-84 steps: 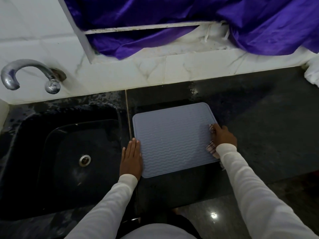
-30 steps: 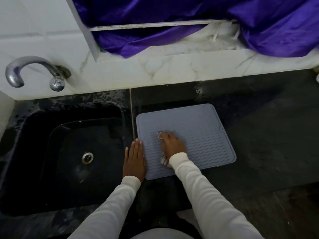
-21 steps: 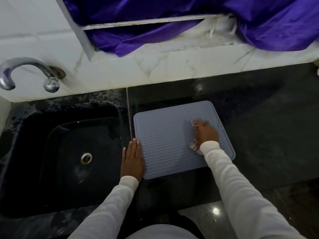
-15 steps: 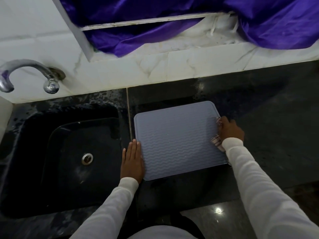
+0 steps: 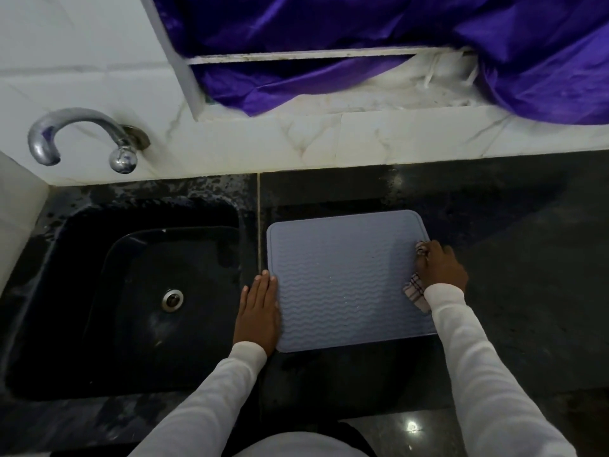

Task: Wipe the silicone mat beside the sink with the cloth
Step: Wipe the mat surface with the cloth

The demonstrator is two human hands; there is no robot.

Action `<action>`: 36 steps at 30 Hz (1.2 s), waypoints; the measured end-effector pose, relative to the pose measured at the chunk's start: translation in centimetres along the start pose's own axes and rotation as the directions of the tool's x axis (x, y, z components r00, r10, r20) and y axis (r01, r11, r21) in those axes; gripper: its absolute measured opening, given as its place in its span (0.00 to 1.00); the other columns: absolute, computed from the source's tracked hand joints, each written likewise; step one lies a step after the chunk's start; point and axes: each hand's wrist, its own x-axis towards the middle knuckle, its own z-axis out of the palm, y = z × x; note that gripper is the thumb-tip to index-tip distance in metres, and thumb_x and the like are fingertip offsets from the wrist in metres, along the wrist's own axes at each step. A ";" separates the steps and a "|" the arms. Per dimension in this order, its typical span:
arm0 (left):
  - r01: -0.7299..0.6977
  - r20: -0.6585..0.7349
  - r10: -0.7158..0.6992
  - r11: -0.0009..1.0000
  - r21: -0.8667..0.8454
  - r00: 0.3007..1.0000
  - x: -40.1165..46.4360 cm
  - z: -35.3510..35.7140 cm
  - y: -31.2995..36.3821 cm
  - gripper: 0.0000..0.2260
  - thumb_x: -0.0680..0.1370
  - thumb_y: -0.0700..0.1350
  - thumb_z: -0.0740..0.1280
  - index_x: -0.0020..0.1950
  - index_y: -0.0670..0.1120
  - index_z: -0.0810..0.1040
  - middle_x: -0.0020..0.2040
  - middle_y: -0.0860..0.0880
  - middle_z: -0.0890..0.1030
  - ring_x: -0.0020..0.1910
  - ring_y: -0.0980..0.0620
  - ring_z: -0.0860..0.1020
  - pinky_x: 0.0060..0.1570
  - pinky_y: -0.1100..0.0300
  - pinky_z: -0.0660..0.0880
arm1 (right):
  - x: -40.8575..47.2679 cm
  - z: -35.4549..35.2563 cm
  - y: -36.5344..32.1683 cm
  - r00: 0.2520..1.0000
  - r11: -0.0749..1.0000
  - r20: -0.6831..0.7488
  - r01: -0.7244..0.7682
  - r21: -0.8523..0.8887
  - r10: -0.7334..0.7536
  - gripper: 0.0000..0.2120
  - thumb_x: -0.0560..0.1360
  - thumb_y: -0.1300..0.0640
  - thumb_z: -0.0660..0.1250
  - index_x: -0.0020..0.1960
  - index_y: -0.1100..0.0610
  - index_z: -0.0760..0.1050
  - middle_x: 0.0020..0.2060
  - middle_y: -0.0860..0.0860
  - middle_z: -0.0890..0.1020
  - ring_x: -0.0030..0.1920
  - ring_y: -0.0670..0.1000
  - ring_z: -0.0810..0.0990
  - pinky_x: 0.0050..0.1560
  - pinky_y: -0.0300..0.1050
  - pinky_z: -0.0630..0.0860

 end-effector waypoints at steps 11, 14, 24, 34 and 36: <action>0.065 -0.067 -0.069 0.997 -0.050 0.995 2.7 -1.4 1.0 0.23 0.82 0.45 0.55 0.77 0.42 0.59 0.77 0.42 0.60 0.76 0.44 0.58 0.76 0.50 0.40 | -9.3 3.8 -19.2 0.917 0.897 0.066 0.368 0.244 -0.394 0.16 0.77 0.52 0.62 0.64 0.49 0.73 0.58 0.57 0.74 0.49 0.61 0.79 0.48 0.52 0.75; 0.048 -0.046 -0.047 0.999 0.017 0.998 4.8 -1.7 0.4 0.28 0.81 0.46 0.58 0.79 0.41 0.52 0.79 0.42 0.53 0.78 0.44 0.54 0.76 0.48 0.41 | -11.5 6.8 -23.7 0.875 0.901 0.217 0.420 0.107 -0.433 0.18 0.81 0.50 0.55 0.69 0.52 0.68 0.65 0.58 0.71 0.58 0.60 0.76 0.54 0.54 0.75; 0.039 0.011 -0.040 0.994 0.105 0.999 6.4 -0.2 -1.0 0.33 0.81 0.50 0.61 0.79 0.43 0.48 0.80 0.43 0.48 0.78 0.46 0.45 0.75 0.47 0.35 | -11.8 9.5 -24.3 0.884 0.898 0.168 0.440 0.015 -0.436 0.18 0.80 0.55 0.59 0.69 0.54 0.68 0.64 0.64 0.72 0.45 0.62 0.82 0.39 0.53 0.79; 0.048 0.014 -0.050 0.996 0.076 0.999 7.1 -0.2 0.3 0.31 0.80 0.44 0.60 0.78 0.39 0.50 0.79 0.42 0.53 0.78 0.44 0.52 0.74 0.47 0.34 | -10.7 8.4 -22.8 0.910 0.924 0.162 0.379 0.048 -0.382 0.16 0.79 0.52 0.60 0.66 0.47 0.69 0.62 0.61 0.71 0.43 0.61 0.81 0.43 0.55 0.80; 0.054 -0.014 -0.053 0.995 0.079 0.998 7.1 0.2 0.0 0.30 0.80 0.41 0.58 0.78 0.39 0.48 0.79 0.42 0.52 0.78 0.46 0.50 0.74 0.47 0.36 | -9.7 7.9 -21.1 0.922 0.932 0.138 0.359 0.048 -0.362 0.17 0.78 0.54 0.62 0.66 0.47 0.71 0.61 0.61 0.72 0.45 0.62 0.81 0.44 0.55 0.79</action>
